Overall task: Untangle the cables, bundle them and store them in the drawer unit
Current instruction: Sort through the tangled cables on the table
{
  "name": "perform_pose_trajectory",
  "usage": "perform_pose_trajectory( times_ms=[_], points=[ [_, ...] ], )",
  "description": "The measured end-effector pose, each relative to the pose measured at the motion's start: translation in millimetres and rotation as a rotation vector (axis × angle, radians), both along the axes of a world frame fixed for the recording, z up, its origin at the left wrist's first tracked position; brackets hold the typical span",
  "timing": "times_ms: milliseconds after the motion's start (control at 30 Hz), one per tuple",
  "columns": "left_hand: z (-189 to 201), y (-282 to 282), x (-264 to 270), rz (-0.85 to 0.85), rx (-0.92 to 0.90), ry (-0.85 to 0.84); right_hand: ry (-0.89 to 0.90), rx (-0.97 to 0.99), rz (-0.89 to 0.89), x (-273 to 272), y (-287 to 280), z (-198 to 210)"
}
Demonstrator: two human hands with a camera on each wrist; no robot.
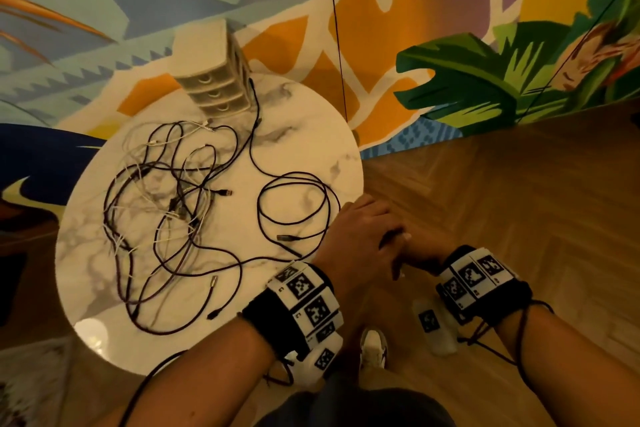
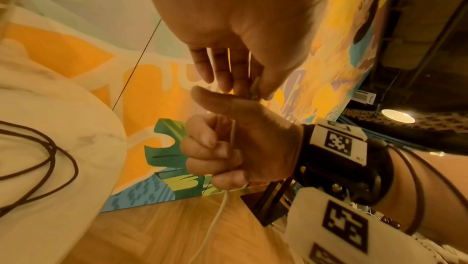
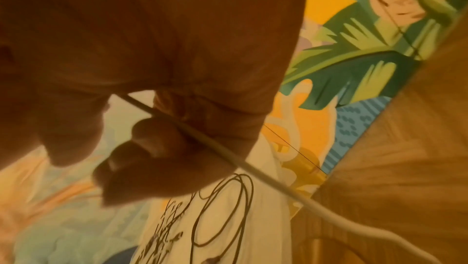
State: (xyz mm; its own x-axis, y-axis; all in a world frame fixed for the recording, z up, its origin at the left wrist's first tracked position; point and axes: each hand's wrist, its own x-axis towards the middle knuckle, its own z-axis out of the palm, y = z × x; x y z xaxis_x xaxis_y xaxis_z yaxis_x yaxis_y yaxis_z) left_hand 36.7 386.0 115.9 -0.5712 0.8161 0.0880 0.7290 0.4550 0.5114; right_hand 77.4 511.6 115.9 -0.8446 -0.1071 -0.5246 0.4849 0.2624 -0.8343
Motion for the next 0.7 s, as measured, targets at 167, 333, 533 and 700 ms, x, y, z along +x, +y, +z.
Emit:
perform_pose_trajectory(
  times_ms=[167, 333, 533, 700],
  points=[
    [-7.1, -1.8, -6.9, 0.048, 0.001, -0.087, -0.008, 0.005, -0.106, -2.9, -11.6, -17.9],
    [-38.2, -38.6, -40.6, 0.211, -0.088, -0.247, 0.007, 0.058, -0.169, -16.4, -11.5, -45.6],
    [-96.6, -109.1, -85.4, 0.205, -0.726, -0.279, -0.021, 0.117, -0.236, -19.7, 0.2, -58.8],
    [-118.0, -117.7, -102.9, 0.127, -0.735, -0.093, -0.077, 0.111, -0.356, -15.0, -3.2, -77.5]
  ],
)
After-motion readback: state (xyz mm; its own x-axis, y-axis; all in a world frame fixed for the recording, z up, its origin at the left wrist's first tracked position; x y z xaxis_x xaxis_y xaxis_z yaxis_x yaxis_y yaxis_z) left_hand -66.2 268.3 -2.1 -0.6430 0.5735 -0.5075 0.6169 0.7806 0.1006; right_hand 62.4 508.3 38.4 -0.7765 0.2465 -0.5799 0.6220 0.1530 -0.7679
